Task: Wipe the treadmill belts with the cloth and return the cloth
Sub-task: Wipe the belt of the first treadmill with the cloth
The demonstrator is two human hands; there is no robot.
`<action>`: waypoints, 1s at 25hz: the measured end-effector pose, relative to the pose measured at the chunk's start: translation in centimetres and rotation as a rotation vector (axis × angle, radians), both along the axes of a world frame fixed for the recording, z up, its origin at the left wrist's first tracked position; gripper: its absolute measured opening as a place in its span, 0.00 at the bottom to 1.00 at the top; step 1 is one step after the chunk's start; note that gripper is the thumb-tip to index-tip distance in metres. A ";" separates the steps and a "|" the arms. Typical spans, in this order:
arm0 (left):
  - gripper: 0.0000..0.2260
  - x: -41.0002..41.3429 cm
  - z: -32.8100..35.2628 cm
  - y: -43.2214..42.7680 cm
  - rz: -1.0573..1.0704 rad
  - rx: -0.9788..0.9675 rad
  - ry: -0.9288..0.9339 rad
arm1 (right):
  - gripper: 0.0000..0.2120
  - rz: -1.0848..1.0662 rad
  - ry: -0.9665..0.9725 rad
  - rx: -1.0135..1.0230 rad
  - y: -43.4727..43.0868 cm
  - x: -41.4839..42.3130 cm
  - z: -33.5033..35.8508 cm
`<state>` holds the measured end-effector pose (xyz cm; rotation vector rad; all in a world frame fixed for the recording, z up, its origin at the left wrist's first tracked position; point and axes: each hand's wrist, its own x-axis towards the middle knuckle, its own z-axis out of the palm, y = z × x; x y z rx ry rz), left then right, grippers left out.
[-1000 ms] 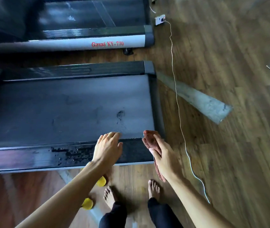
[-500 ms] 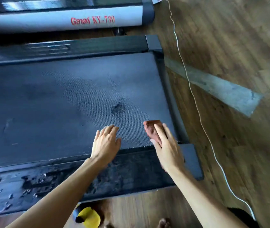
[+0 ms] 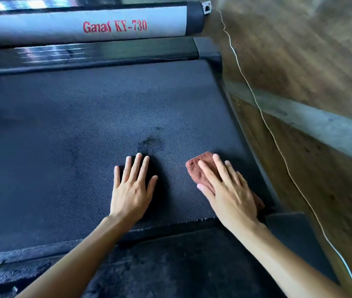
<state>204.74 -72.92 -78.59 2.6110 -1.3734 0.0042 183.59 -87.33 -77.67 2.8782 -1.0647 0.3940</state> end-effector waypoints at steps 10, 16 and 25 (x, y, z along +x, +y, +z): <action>0.28 0.1 -0.1 0.0 0.039 -0.049 0.025 | 0.25 0.165 -0.032 0.113 0.9 4.6 0.5; 0.28 0.2 -0.4 -0.2 0.042 -0.051 -0.005 | 0.23 -0.120 -0.054 0.067 -5.2 2.8 0.6; 0.26 4.1 -0.1 2.2 0.144 -0.071 0.035 | 0.24 0.207 -0.065 0.072 1.5 1.3 0.7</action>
